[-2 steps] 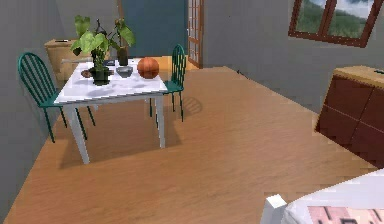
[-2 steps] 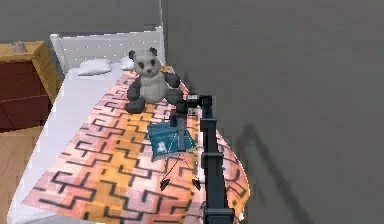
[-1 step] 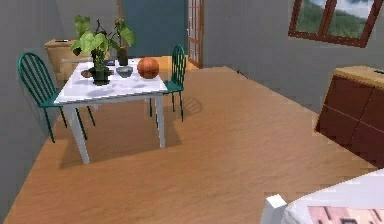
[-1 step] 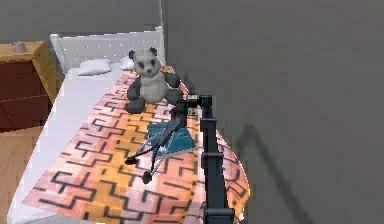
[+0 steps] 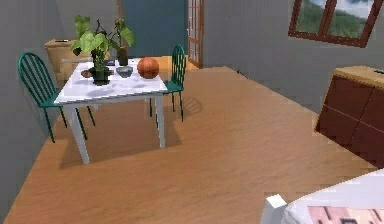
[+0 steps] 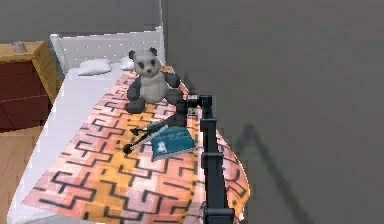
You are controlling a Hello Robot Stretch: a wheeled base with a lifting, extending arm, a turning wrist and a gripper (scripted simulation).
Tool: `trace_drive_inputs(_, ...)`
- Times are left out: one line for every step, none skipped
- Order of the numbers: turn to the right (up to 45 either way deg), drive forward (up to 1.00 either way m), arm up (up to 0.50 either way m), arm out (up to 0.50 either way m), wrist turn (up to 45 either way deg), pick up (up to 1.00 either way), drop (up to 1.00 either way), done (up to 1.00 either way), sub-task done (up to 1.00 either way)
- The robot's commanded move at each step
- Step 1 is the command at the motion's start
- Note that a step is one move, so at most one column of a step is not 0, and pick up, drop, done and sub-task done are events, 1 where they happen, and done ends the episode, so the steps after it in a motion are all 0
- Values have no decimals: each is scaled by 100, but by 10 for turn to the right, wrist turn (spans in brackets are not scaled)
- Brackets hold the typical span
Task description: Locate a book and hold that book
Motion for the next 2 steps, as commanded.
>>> trace_drive_inputs(0, 0, 0, 0, 270, 0, 0, 0, 0)
trace_drive_inputs(0, 0, -30, 0, 0, 0, 0, 0, 0)
